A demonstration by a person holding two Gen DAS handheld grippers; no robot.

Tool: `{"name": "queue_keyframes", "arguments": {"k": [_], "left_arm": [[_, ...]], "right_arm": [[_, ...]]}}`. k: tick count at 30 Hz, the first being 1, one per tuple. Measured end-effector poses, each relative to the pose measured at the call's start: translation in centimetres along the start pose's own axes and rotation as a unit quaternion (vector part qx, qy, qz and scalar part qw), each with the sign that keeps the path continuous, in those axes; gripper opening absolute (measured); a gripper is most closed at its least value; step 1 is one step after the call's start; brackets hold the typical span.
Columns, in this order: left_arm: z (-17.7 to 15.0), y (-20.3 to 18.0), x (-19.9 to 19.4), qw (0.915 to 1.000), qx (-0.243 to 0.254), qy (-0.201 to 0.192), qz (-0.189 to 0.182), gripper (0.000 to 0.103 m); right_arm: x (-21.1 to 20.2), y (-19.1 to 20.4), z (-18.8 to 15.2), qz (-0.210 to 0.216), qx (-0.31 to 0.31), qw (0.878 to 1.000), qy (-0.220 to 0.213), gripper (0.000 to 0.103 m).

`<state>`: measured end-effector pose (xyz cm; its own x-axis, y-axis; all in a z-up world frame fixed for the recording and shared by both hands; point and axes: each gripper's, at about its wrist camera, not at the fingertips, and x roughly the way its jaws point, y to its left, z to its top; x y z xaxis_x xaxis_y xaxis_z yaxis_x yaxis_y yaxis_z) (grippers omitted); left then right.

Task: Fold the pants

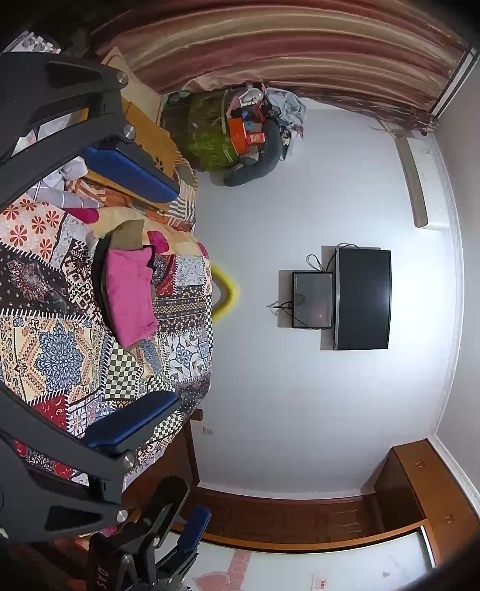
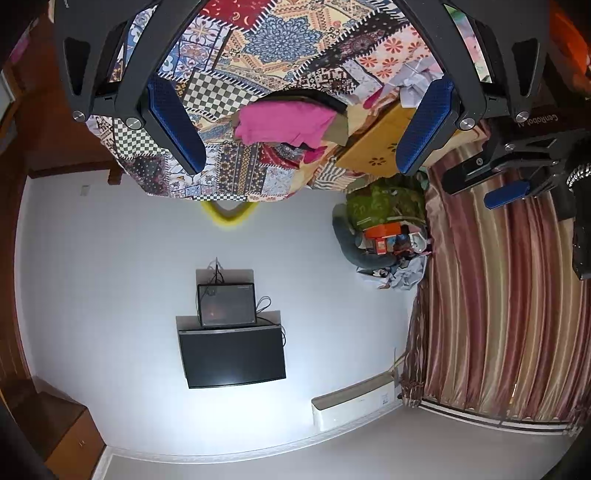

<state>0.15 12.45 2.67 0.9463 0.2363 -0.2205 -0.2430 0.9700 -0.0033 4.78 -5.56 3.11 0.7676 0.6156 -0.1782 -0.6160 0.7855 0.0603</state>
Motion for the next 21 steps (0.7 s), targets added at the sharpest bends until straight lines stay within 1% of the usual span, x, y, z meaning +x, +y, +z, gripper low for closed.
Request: {"name": "queue_keyframes", "arguments": {"k": [9, 13, 21], "left_arm": [[-0.09, -0.02, 0.14, 0.9999, -0.002, 0.003, -0.01, 0.103], [-0.22, -0.16, 0.22, 0.9998, -0.003, 0.005, -0.021, 0.103], [-0.27, -0.49, 0.56, 0.9994, 0.003, 0.015, -0.032, 0.103]], "right_arm": [[-0.23, 0.0, 0.15, -0.002, 0.004, 1.0, 0.0, 0.102], [-0.28, -0.12, 0.15, -0.002, 0.006, 1.0, 0.0, 0.102], [-0.34, -0.46, -0.14, -0.006, 0.012, 1.0, 0.0, 0.102]]}}
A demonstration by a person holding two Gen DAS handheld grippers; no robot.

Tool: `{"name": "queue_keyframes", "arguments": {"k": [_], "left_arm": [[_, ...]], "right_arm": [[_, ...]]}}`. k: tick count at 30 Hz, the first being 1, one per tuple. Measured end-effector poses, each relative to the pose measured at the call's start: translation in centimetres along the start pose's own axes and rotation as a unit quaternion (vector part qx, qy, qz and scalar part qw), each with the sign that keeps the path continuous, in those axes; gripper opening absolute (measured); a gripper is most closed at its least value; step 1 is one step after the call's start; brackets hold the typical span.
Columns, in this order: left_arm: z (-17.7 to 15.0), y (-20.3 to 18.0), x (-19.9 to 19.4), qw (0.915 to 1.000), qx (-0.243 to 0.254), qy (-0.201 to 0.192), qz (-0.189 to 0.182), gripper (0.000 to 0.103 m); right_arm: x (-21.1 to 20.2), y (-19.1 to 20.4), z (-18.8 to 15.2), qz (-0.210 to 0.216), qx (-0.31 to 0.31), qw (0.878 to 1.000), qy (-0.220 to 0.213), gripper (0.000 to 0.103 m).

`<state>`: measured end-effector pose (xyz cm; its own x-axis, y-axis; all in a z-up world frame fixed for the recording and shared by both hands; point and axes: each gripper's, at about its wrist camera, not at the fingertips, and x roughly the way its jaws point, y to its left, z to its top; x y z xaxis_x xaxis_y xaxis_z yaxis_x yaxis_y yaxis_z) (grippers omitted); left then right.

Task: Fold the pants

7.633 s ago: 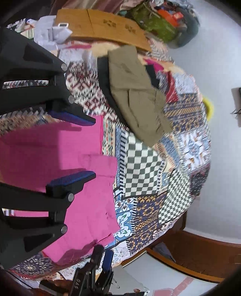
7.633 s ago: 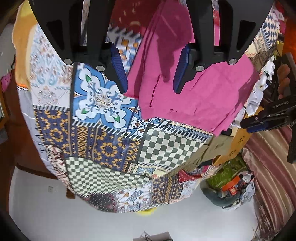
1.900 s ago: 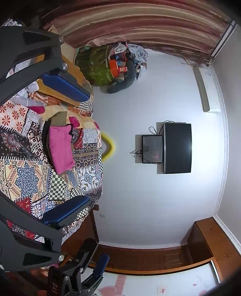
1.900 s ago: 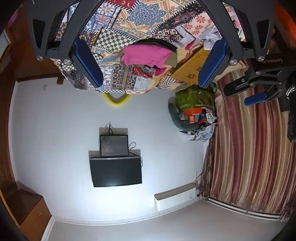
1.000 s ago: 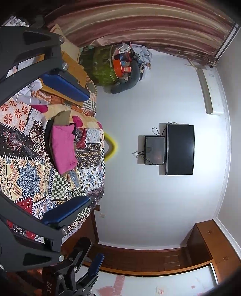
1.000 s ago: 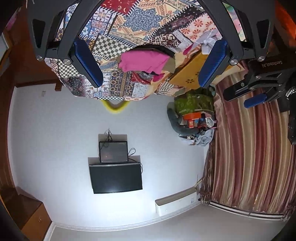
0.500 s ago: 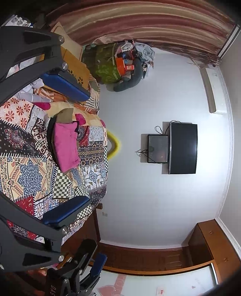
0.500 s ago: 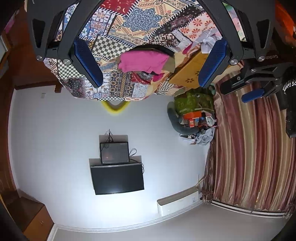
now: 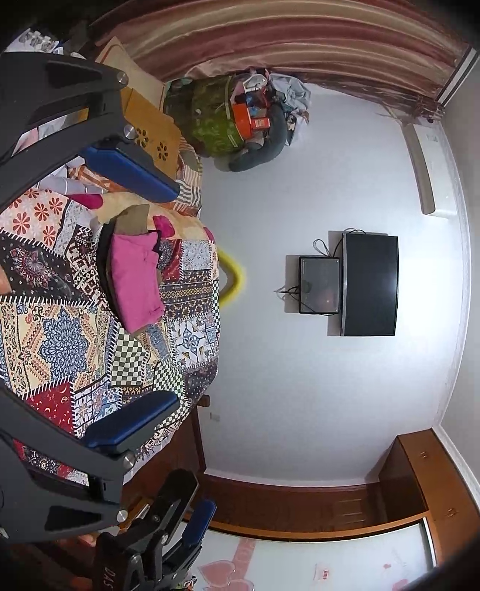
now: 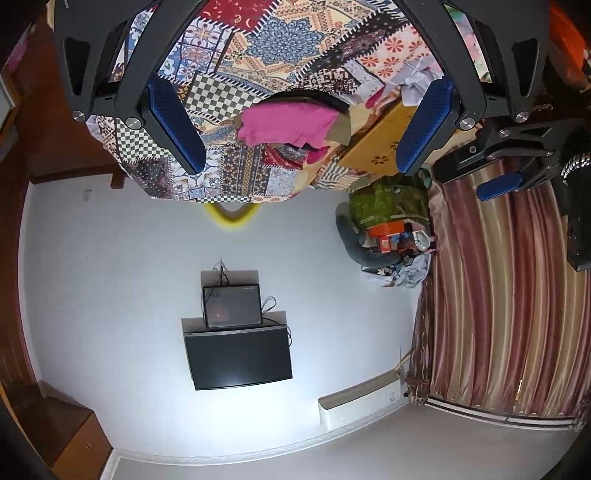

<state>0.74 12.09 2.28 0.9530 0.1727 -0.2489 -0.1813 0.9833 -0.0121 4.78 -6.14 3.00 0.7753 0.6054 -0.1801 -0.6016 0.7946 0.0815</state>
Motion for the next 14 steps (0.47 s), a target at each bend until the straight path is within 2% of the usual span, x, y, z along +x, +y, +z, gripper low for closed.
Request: {"name": "queue_keyframes", "arguments": {"k": [14], "left_arm": [[-0.05, 0.18, 0.69, 0.9999, -0.004, 0.009, -0.004, 0.103]], "right_arm": [[0.07, -0.13, -0.02, -0.008, 0.004, 1.0, 0.005, 0.102]]}}
